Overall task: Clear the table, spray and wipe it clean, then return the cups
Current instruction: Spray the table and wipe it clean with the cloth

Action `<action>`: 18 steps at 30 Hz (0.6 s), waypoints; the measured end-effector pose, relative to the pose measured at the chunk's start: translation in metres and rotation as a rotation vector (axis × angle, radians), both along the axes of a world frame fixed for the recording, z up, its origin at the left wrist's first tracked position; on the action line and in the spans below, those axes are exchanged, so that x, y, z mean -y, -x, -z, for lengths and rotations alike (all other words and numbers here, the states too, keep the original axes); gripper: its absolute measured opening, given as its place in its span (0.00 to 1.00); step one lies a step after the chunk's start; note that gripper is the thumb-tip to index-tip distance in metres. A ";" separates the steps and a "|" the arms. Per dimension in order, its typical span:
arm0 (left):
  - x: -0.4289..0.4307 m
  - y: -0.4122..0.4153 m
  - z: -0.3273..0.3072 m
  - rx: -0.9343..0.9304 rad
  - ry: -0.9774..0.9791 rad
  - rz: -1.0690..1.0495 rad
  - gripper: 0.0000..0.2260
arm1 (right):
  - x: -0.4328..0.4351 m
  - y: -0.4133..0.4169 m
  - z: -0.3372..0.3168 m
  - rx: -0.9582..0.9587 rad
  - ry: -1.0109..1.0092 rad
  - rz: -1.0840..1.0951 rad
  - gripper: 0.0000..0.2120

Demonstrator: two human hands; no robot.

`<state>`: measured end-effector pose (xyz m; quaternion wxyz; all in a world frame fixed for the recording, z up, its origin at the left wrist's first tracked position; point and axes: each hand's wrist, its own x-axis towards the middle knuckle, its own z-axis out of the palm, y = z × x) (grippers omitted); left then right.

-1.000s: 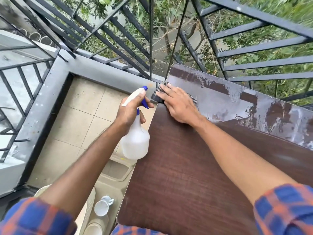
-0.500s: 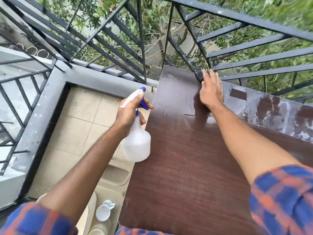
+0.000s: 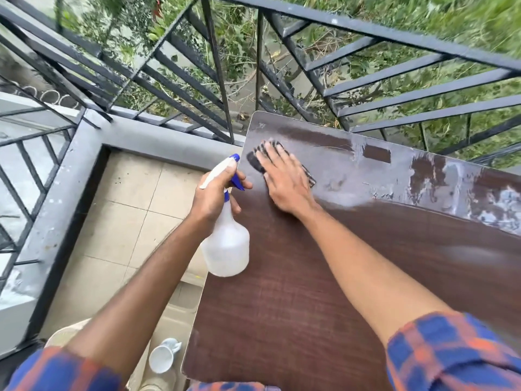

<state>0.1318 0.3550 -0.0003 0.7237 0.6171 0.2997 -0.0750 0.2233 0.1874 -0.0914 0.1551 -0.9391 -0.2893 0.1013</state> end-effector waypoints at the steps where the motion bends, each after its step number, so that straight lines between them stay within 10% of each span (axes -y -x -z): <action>1: 0.003 0.000 0.002 -0.003 -0.001 0.003 0.16 | 0.019 0.007 0.002 0.040 0.001 -0.049 0.27; 12: 0.032 0.001 0.001 -0.010 -0.043 0.010 0.17 | 0.098 -0.086 -0.004 -0.031 0.095 0.706 0.27; 18: 0.056 0.000 0.001 -0.007 -0.063 0.014 0.16 | 0.037 -0.008 0.000 0.030 0.044 0.198 0.28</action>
